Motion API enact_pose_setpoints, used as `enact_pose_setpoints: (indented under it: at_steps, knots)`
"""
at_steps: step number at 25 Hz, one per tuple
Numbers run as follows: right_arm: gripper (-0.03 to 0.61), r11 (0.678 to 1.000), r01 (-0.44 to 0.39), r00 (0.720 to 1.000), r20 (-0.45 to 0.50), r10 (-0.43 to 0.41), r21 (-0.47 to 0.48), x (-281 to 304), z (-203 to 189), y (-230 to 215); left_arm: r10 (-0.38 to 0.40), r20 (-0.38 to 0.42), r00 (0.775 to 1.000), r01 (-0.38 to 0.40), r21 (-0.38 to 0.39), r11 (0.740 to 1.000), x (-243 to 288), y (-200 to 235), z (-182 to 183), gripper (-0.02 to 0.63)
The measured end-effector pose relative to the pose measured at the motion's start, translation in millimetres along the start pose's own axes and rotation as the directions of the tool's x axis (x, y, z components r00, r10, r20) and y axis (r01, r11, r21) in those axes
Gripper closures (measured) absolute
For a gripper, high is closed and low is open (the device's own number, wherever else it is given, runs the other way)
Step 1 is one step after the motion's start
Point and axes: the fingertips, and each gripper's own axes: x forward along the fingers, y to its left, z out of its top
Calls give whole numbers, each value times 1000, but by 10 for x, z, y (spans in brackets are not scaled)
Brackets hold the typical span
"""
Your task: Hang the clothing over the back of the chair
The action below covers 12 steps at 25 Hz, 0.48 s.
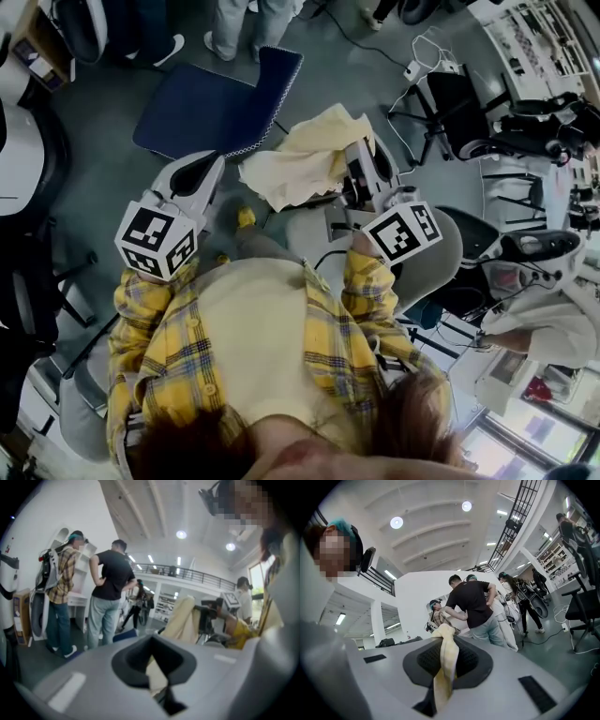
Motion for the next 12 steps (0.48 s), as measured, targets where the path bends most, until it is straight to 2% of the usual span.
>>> enact_pose_setpoints:
  at_steps: [7, 12]
  knots:
    - [543, 996, -86, 996, 7, 86, -38, 392, 348, -32, 31, 1, 1000, -31, -2, 1000, 221, 127, 171, 606]
    - [543, 983, -177, 984, -15, 176, -55, 789, 388, 60, 76, 16, 997, -75, -14, 997, 291, 306, 212, 604]
